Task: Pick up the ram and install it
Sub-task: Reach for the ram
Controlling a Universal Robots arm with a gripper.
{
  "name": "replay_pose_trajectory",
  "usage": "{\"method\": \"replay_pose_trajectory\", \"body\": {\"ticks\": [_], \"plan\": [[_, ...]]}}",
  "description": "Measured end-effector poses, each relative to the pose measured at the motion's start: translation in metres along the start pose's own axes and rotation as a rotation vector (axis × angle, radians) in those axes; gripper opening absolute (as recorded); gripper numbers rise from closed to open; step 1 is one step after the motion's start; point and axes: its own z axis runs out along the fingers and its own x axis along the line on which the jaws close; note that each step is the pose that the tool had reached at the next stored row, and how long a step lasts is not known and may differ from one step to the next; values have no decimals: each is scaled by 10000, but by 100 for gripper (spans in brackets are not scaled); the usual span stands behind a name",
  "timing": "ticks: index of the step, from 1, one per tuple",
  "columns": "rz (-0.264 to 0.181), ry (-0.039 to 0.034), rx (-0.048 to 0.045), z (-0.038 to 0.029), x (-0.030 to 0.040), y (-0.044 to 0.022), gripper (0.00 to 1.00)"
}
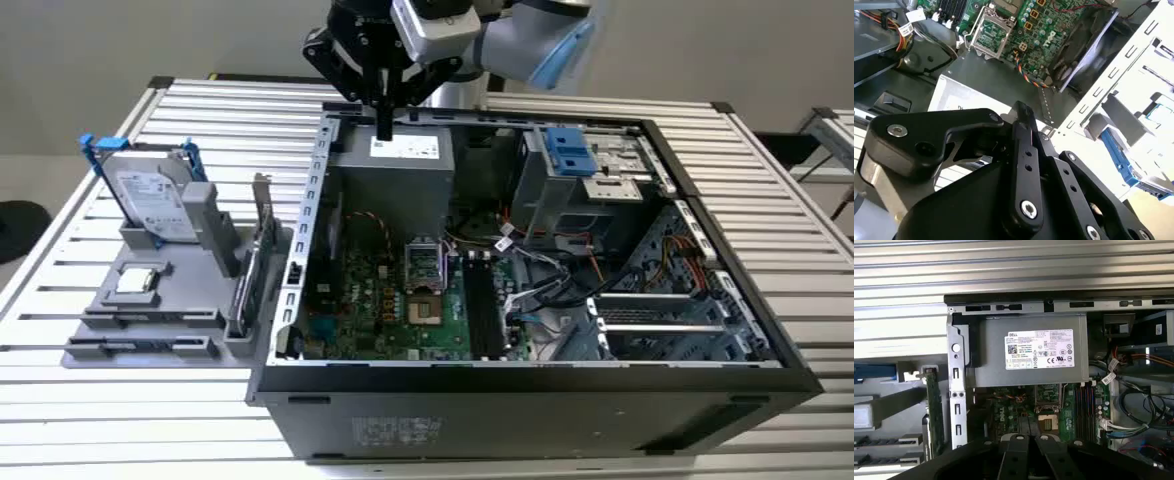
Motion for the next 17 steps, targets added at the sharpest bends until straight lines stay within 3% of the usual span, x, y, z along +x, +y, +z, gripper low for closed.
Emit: {"method": "replay_pose_trajectory", "body": {"ticks": [12, 17], "plan": [[0, 0, 0, 0, 0, 0, 0], [0, 0, 1, -2, 62, -4, 0]]}}
